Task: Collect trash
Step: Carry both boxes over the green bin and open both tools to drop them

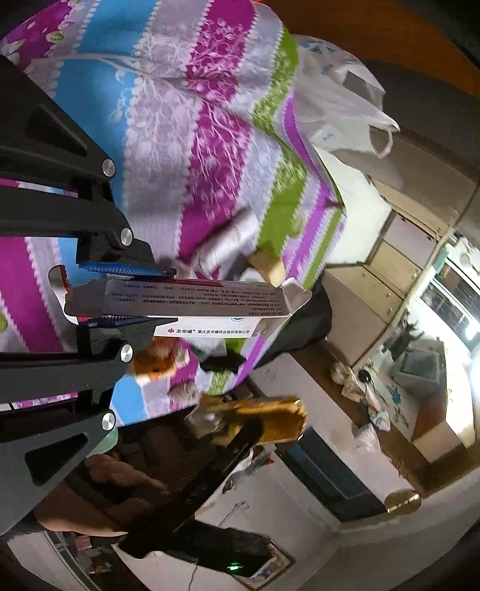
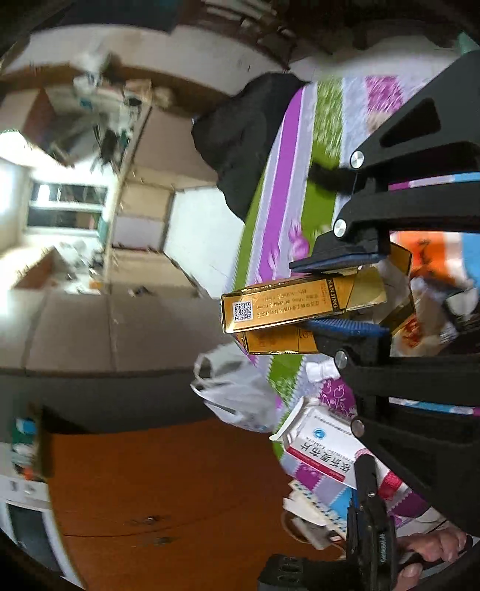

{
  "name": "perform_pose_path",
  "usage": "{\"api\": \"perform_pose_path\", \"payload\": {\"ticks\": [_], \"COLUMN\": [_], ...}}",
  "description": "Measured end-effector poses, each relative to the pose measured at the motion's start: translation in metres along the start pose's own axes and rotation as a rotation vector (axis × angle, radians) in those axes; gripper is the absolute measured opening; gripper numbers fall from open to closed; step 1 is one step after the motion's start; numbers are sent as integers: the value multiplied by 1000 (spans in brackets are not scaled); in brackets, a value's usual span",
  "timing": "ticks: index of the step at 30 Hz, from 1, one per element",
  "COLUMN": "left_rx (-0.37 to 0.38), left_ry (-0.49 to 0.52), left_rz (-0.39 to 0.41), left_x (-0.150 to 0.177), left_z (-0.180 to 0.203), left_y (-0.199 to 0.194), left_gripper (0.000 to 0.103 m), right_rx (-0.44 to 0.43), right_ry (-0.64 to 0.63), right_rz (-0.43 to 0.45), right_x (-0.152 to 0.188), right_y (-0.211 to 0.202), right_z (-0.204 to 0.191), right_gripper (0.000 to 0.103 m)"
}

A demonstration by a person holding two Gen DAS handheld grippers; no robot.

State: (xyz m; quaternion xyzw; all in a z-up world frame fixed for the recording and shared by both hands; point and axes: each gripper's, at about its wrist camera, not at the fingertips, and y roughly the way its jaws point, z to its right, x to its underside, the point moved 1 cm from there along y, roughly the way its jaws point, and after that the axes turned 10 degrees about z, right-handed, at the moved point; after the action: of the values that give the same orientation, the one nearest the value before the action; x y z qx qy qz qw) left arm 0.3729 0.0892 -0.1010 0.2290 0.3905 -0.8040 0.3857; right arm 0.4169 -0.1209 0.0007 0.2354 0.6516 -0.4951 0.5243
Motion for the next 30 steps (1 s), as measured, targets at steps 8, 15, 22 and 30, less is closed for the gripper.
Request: {"api": "perform_pose_path", "payload": {"ticks": [8,15,22,30], "left_rx": [82,213,335,406], "left_ry": [110,220,335,458], "left_rz": [18,-27,-134,-261], "left_x": [-2,18,63,133], "left_z": [85,192,306,418], "left_y": [-5,19,58,107], "left_gripper": [19,19,19,19], "right_rx": [144,330,504,644], "right_ry": [57,121,172,278], "right_rz": [48,45,11,-112], "right_x": [5,22,50,98], "right_y": [-88,-161,-231,-276], "right_z": [50,117,183,258], "right_gripper": [22,22,22,22]}}
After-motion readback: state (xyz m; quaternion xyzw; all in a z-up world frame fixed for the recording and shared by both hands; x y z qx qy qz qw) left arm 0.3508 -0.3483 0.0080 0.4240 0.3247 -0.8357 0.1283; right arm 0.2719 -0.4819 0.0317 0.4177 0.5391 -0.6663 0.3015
